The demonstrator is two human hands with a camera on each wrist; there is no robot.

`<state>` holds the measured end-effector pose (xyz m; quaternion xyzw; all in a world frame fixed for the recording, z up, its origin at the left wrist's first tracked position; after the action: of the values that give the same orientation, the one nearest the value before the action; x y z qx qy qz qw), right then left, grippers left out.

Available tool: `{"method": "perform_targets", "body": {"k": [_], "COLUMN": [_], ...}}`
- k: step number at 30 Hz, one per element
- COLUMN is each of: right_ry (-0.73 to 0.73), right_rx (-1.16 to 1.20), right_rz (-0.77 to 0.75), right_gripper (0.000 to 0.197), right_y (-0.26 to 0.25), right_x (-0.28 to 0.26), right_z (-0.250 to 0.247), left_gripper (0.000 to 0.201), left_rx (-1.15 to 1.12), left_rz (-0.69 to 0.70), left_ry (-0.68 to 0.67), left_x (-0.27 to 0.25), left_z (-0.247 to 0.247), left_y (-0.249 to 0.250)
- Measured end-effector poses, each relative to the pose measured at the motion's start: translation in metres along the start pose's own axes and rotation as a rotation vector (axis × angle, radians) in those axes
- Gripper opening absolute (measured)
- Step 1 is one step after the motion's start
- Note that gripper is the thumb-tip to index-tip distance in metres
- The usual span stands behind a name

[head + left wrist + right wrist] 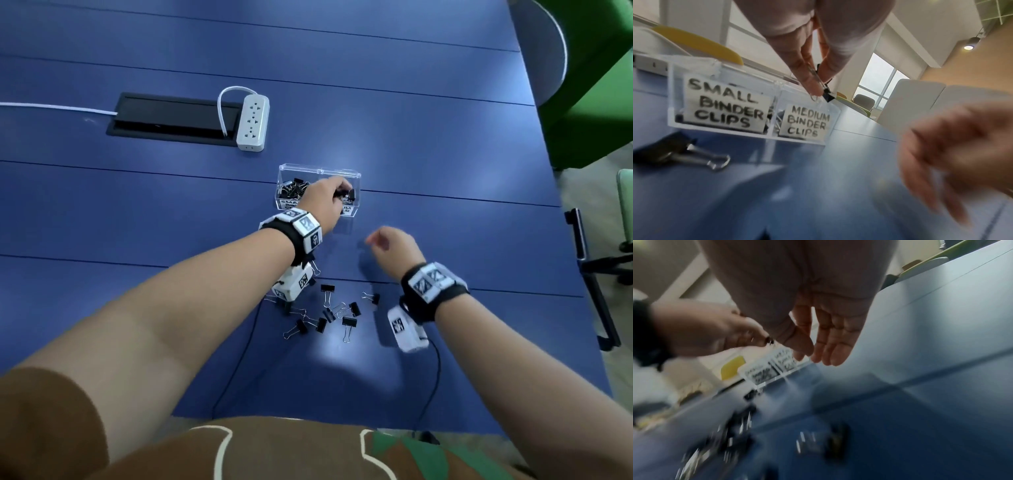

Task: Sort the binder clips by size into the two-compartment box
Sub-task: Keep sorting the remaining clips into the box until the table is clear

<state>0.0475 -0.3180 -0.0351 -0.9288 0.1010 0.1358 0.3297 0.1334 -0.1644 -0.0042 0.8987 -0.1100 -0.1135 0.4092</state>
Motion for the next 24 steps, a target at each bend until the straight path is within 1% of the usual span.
{"method": "perform_targets", "body": {"k": [2, 3, 4, 7, 10, 13, 16, 18, 20, 22, 24], "right_ry": [-0.164, -0.21, -0.224, -0.215, -0.216, -0.193, -0.164, -0.155, -0.143, -0.112, -0.089], "right_rx": [-0.06, -0.07, -0.06, -0.04, -0.012, -0.013, -0.007, 0.003, 0.012, 0.047, 0.169], "right_rz": [-0.01, -0.031, -0.056, -0.094, -0.058, -0.042, -0.017, -0.001, 0.021, 0.053, 0.115], "right_gripper": [0.023, 0.024, 0.024, 0.03, 0.037, 0.038, 0.032, 0.027, 0.022, 0.018, 0.013], "right_y": [0.015, 0.02, 0.024, 0.032, 0.038, 0.041, 0.043, 0.043, 0.042, 0.041, 0.039], "right_x": [-0.028, -0.04, -0.049, -0.063, -0.066, -0.067, -0.068, -0.07, -0.071, -0.07, -0.07], "right_z": [0.02, 0.027, 0.033, 0.041, 0.04, 0.039, 0.041, 0.043, 0.044, 0.043, 0.042], "left_gripper": [0.038, 0.038, 0.038, 0.04, 0.038, 0.035, 0.03, 0.027, 0.027, 0.032, 0.039], "left_rx": [0.017, 0.028, 0.043, 0.109, 0.181, 0.202, 0.22, 0.22, 0.254, 0.325, 0.374], "left_rz": [0.021, 0.021, 0.015, -0.021, -0.023, 0.035, 0.131, 0.164, 0.182, 0.191, 0.204], "left_ry": [0.014, 0.016, 0.016, -0.002, -0.033, -0.039, -0.034, -0.104, -0.26, -0.421, -0.513], "left_x": [0.016, 0.023, 0.03, 0.043, 0.043, 0.03, 0.0, -0.028, -0.057, -0.083, -0.103], "left_z": [-0.002, -0.002, -0.001, 0.001, 0.003, 0.006, 0.011, 0.019, 0.03, 0.039, 0.046], "left_y": [0.006, 0.008, 0.008, 0.004, 0.001, 0.001, 0.0, -0.005, -0.015, -0.027, -0.04]}}
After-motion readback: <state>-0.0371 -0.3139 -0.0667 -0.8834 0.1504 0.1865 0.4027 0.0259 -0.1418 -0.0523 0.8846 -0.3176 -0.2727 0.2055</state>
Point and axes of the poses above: each hand's wrist, its own x-axis towards the middle knuckle, its own z-axis out of the palm, y = z × x, the point moved 4 cm from there along x, towards the middle knuckle, and after that the axes turned 1 degree about -y, right-handed, at the moved point
